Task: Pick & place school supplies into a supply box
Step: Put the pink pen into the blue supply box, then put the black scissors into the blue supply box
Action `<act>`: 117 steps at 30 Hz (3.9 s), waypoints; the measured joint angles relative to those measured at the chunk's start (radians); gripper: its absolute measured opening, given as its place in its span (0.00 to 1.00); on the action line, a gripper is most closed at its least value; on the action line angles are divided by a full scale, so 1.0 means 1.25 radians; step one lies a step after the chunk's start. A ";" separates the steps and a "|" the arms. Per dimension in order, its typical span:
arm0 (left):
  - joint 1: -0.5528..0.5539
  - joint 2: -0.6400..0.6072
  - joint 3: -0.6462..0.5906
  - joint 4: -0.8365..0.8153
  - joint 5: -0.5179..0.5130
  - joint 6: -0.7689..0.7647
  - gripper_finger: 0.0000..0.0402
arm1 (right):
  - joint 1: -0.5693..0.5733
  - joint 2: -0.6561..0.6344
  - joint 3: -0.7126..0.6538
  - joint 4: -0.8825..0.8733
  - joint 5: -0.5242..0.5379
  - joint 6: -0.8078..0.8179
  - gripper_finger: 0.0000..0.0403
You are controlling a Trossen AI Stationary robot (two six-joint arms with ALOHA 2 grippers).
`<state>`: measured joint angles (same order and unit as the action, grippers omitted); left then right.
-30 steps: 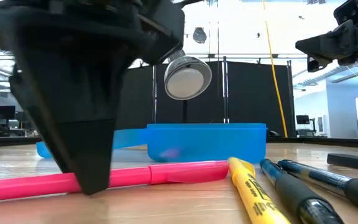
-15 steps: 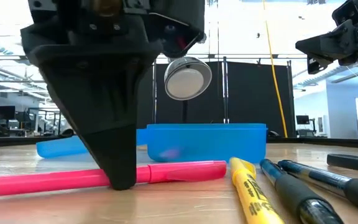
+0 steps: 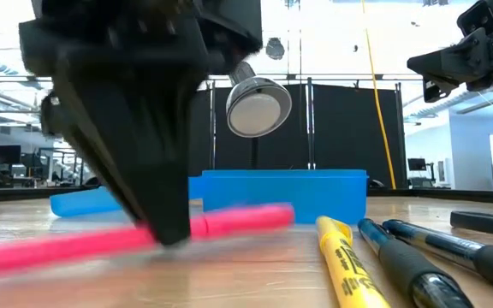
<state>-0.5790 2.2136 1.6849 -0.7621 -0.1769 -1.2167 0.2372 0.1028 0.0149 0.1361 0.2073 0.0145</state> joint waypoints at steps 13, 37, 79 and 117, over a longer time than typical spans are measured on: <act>0.085 -0.129 0.005 0.012 -0.135 -0.141 0.06 | 0.000 0.001 0.000 -0.004 0.000 -0.002 0.00; 0.343 -0.007 0.006 0.033 0.082 -0.174 0.05 | 0.000 0.011 0.000 0.008 -0.001 -0.003 0.00; 0.197 -0.205 0.008 0.069 -0.200 0.158 0.47 | 0.000 0.026 0.000 0.279 0.082 0.376 0.00; 0.051 -0.188 0.007 0.032 -0.064 0.175 0.47 | 0.000 0.156 0.000 0.051 -0.105 0.142 0.00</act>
<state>-0.5151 1.9787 1.6939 -0.7218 -0.2564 -0.9976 0.2375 0.2977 0.0151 0.1998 0.0765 0.1924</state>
